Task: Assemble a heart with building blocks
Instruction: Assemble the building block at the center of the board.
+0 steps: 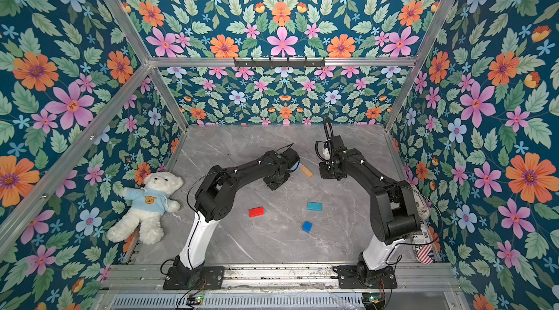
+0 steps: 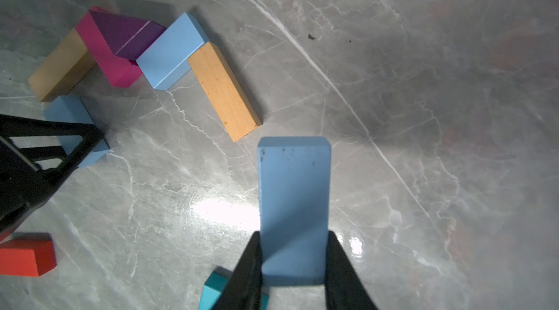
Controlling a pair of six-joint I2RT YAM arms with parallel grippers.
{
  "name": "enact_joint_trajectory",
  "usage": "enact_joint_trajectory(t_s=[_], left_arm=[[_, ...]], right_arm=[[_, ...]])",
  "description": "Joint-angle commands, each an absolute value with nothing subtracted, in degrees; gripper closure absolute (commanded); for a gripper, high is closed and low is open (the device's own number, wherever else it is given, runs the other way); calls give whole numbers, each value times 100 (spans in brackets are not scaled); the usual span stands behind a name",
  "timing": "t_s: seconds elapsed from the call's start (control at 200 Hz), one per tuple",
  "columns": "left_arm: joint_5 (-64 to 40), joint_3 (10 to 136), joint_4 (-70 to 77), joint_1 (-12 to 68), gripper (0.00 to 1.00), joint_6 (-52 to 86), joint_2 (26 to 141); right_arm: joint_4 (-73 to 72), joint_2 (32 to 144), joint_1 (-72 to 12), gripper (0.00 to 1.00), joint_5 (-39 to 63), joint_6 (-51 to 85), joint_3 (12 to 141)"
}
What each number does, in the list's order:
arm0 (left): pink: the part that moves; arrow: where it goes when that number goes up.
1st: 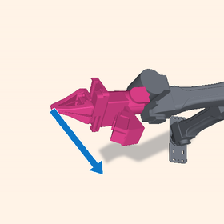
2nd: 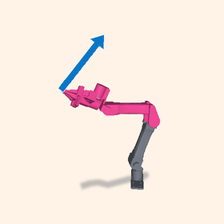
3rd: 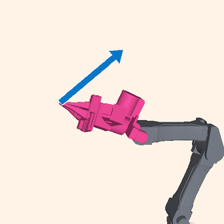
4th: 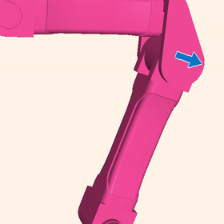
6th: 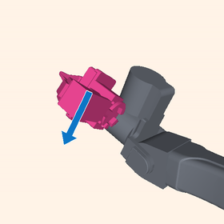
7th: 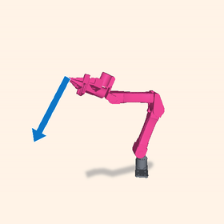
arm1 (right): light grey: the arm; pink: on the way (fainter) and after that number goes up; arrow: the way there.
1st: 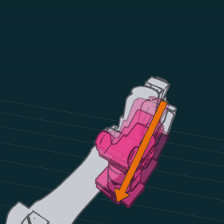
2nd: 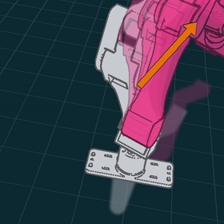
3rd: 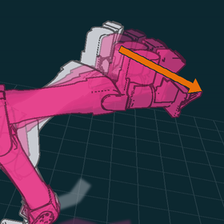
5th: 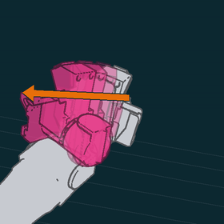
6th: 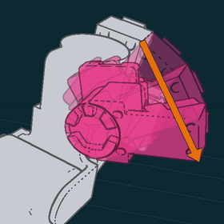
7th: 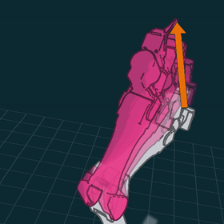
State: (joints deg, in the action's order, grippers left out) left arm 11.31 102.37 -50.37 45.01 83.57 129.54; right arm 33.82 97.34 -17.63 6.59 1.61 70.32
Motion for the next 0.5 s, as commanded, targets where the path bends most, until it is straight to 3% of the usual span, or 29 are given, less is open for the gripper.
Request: enact_joint_trajectory(t_s=[0.0, 0.495], left_arm=[[1151, 10222, -5106, 4476, 64, 8279, 13045], [1191, 10274, -5080, 4440, 68, 8235, 13080]], right_arm=[[3372, 9690, -1771, 100, 712, 115, 7014], [3375, 9756, -1776, 100, 738, 105, 7043]])
